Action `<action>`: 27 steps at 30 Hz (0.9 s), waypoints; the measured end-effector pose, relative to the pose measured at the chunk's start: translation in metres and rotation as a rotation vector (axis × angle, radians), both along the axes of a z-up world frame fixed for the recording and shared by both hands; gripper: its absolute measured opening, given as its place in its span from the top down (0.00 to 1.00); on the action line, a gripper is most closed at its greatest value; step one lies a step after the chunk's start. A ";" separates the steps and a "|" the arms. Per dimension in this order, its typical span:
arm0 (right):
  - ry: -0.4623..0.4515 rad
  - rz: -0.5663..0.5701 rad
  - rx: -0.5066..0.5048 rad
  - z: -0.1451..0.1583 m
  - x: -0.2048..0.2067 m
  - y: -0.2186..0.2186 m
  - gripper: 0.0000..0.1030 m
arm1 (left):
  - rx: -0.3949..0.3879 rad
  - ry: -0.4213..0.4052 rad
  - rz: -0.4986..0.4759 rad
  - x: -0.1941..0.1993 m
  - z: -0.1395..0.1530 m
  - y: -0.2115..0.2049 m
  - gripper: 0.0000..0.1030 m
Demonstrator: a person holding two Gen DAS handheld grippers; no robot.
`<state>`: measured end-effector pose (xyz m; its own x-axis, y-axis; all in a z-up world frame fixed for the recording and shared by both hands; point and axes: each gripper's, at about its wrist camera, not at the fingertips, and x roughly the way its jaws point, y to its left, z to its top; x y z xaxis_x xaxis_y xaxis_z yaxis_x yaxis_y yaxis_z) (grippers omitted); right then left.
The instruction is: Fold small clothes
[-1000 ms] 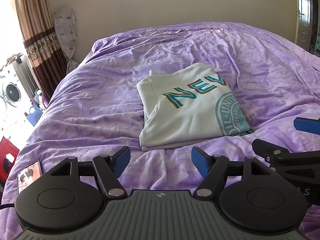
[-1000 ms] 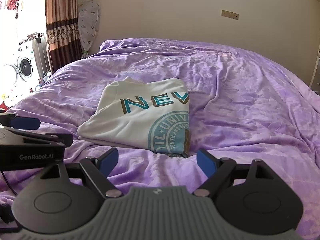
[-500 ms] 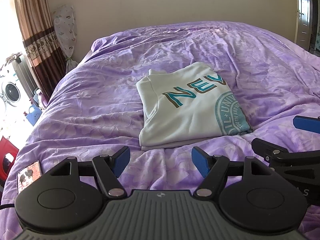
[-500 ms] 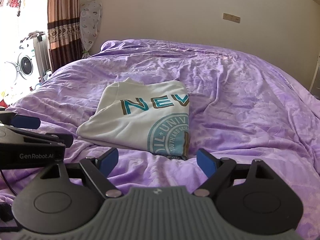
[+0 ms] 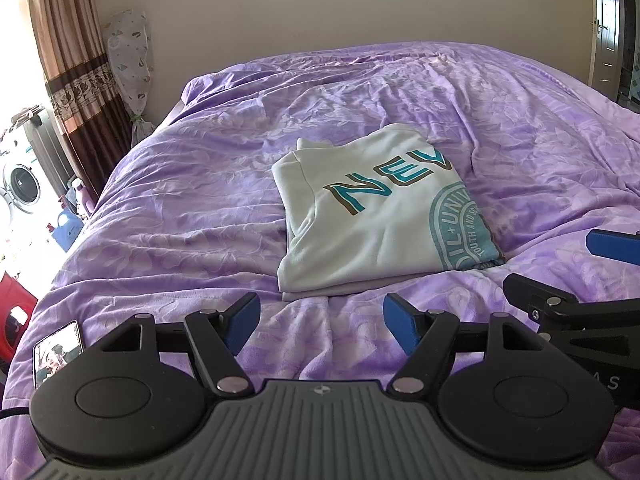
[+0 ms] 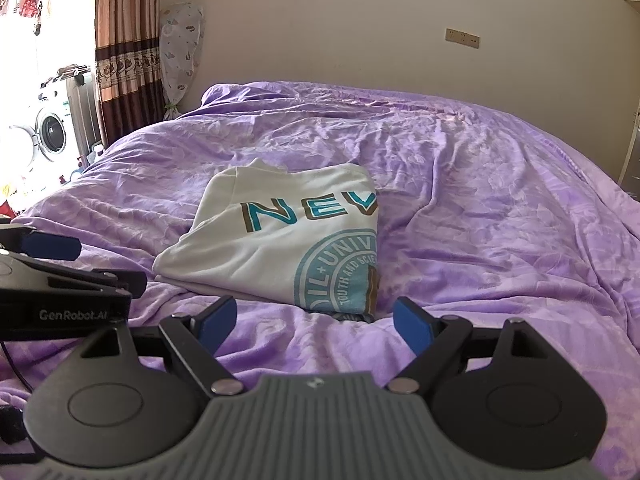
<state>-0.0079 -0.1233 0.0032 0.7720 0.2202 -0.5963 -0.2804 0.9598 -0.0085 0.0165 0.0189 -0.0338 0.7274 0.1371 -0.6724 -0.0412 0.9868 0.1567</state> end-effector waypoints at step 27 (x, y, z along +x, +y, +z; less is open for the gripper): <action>0.001 0.001 0.003 -0.001 0.000 0.001 0.21 | -0.003 -0.002 -0.001 -0.001 -0.001 0.002 0.20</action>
<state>-0.0077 -0.1226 0.0022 0.7713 0.2225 -0.5963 -0.2809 0.9597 -0.0053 0.0158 0.0210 -0.0345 0.7286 0.1345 -0.6716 -0.0405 0.9873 0.1538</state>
